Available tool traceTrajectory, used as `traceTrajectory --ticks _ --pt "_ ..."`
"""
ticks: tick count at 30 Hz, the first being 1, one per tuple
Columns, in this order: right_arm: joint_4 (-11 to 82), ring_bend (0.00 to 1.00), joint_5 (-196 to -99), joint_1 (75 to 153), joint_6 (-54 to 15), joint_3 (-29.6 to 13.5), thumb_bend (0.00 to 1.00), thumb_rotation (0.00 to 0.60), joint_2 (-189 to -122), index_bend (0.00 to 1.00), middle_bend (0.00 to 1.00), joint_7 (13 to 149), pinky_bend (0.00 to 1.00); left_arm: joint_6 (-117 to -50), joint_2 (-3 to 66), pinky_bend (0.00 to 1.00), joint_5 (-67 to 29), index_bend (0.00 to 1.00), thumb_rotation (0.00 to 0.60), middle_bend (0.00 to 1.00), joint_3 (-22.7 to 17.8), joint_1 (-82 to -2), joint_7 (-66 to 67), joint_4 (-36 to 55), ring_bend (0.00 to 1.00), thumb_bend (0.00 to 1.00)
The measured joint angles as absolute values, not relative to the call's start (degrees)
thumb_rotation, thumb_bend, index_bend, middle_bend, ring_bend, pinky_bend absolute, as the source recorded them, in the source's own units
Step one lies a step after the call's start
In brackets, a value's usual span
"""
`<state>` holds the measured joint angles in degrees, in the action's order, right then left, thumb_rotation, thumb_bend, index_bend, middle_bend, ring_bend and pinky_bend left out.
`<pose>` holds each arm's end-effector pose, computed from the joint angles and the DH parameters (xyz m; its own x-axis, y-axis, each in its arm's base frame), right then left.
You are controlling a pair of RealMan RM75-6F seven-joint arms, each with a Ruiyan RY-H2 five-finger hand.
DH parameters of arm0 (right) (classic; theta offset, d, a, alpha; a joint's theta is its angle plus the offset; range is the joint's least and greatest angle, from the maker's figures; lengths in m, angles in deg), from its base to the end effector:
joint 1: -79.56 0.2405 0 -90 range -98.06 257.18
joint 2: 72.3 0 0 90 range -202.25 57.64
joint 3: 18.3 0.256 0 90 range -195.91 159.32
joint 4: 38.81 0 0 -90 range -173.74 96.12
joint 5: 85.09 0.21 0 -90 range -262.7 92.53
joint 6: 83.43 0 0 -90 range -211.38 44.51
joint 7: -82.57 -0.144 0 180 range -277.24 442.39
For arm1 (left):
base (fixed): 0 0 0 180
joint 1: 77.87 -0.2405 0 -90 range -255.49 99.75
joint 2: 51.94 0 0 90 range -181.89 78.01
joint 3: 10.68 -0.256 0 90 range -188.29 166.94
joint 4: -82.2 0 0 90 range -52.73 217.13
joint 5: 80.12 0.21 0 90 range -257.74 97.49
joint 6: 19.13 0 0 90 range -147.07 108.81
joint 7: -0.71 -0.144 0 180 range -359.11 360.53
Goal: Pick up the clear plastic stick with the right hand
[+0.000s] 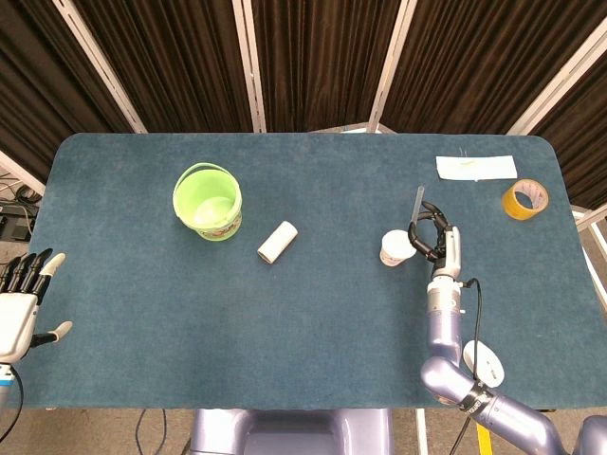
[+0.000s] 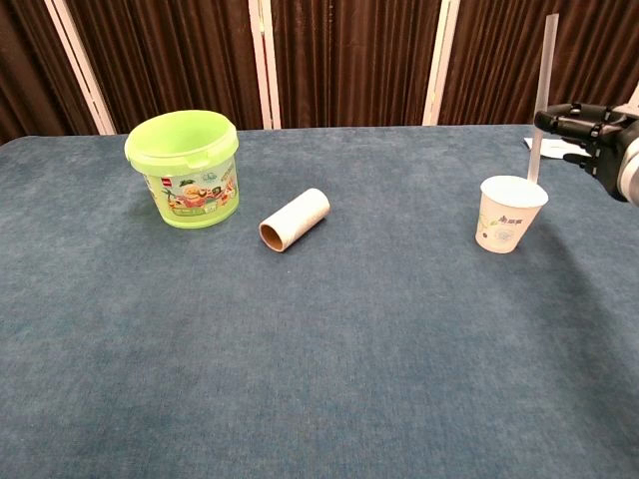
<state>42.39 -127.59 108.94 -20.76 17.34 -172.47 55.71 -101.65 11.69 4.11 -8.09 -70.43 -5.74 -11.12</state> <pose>-0.2028 -0.3676 0.0142 -0.7881 0.1947 0.5839 -0.5458 0.2176 -0.8092 -0.3067 0.1936 0.1553 0.4873 0.0323 0.8727 0.8732 -0.0256 -0.4866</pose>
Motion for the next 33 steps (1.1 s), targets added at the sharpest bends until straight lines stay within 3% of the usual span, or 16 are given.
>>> traceTrajectory --ticks 13,18,21,26,33 --pt "39.41 0.00 -127.42 108.51 -22.12 17.10 0.43 0.600 -174.02 0.58 0.17 54.59 0.00 -101.65 11.68 0.00 4.14 0.00 0.600 0.00 -8.12 -70.42 -5.80 -11.10 0.00 0.13" --pt "39.34 0.00 -127.81 108.18 -22.53 16.58 0.37 0.600 -174.35 0.58 0.12 54.39 0.00 -101.61 11.66 0.00 4.09 0.00 0.600 0.00 -8.11 -70.40 -5.85 -11.14 0.00 0.13" --pt "39.27 0.00 -128.46 108.00 -22.67 16.02 0.36 0.600 -174.63 0.55 0.10 54.33 0.00 -101.59 11.63 0.00 4.09 0.00 0.600 0.00 -8.12 -70.40 -5.79 -11.15 0.00 0.12" --pt "39.06 0.00 -128.90 107.54 -23.08 15.50 0.34 0.600 -175.04 0.41 0.06 53.92 0.00 -101.56 11.59 0.00 4.13 0.00 0.600 0.00 -8.15 -70.38 -5.68 -11.10 0.00 0.12" --pt "39.52 0.00 -129.44 106.54 -24.50 15.01 0.32 0.600 -174.42 0.36 0.03 52.99 0.00 -101.60 11.61 0.00 4.17 0.00 0.600 0.00 -8.15 -70.38 -5.72 -11.08 0.00 0.13"
